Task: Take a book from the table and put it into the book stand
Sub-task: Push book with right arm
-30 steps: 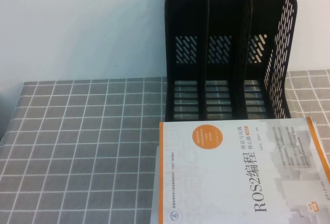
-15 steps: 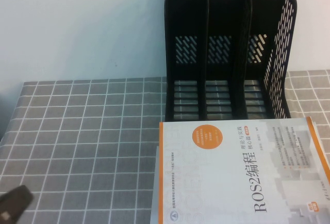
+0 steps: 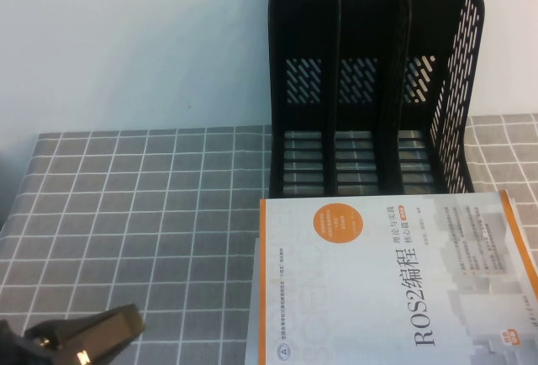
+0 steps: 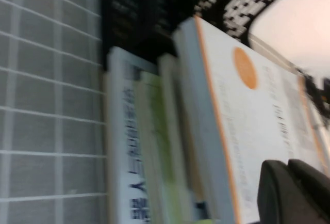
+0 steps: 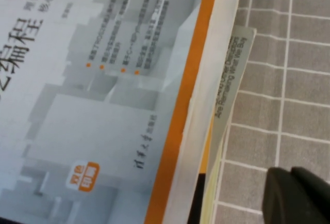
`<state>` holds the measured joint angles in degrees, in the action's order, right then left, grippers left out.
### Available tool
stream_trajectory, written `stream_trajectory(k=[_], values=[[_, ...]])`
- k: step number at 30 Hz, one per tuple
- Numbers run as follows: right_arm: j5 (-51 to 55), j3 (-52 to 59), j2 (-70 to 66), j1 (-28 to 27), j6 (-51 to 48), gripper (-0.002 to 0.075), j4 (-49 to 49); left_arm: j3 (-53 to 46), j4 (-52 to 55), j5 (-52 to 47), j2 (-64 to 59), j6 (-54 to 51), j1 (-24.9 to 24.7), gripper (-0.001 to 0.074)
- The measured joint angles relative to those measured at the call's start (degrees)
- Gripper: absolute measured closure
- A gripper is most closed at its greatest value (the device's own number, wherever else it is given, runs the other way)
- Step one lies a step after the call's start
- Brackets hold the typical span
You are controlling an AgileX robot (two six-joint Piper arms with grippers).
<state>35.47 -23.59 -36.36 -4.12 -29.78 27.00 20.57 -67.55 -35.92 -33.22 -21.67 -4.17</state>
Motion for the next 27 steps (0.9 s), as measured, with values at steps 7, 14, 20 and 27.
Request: stream_trajectory(k=[7,14,20,27], values=[[-3.7,0.0,-10.7,0.0,-6.1,0.0729,4.9,0.0,-14.8,-5.7,-3.8,-12.9,0.0,0.0739],[-4.1,0.0,-20.0,-0.1,-23.3,0.0729,22.4,0.0,-16.5,-8.6,-4.0,-14.2,0.0,0.0739],[-4.8,-0.2,-25.5,-0.2,-32.7,0.0729,33.4,0.0,-16.5,-9.1,-4.0,-14.5,0.0,0.0739],[-6.2,-0.3,-27.5,-0.3,-34.3,0.0729,34.8,0.0,-16.5,-9.1,-4.0,-15.2,0.0,0.0739]])
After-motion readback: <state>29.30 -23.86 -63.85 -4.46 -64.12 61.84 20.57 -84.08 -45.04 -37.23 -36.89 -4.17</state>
